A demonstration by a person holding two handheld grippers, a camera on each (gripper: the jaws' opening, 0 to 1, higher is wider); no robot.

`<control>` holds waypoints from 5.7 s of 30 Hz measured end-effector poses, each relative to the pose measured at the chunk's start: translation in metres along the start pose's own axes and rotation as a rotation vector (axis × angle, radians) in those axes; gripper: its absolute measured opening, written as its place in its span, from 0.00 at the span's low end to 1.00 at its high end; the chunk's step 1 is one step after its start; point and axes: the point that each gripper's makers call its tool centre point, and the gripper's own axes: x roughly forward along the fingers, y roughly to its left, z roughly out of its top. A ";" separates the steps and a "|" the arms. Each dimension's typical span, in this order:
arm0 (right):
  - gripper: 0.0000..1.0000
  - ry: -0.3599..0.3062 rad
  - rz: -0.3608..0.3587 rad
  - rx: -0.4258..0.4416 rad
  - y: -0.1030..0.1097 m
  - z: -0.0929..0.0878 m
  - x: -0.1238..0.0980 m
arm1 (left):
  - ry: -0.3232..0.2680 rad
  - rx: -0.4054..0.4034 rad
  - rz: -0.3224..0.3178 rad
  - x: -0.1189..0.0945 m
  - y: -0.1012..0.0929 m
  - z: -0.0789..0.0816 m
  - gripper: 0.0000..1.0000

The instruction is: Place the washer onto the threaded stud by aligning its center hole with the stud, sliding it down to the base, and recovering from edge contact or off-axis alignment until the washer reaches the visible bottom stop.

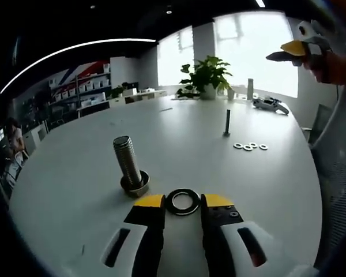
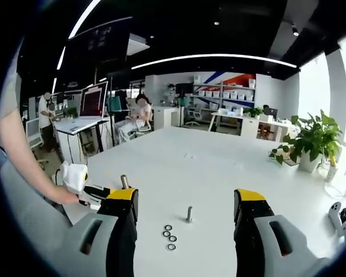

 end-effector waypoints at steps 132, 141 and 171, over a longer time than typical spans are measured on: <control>0.69 0.003 -0.006 0.005 -0.003 -0.001 0.000 | 0.007 -0.089 0.081 0.000 0.015 0.006 0.22; 0.70 0.001 -0.003 0.008 -0.002 -0.001 0.000 | 0.032 -0.068 0.060 0.000 0.012 0.003 0.14; 0.70 -0.004 -0.010 0.006 -0.004 0.001 -0.001 | 0.035 -0.057 -0.009 0.003 -0.017 0.005 0.12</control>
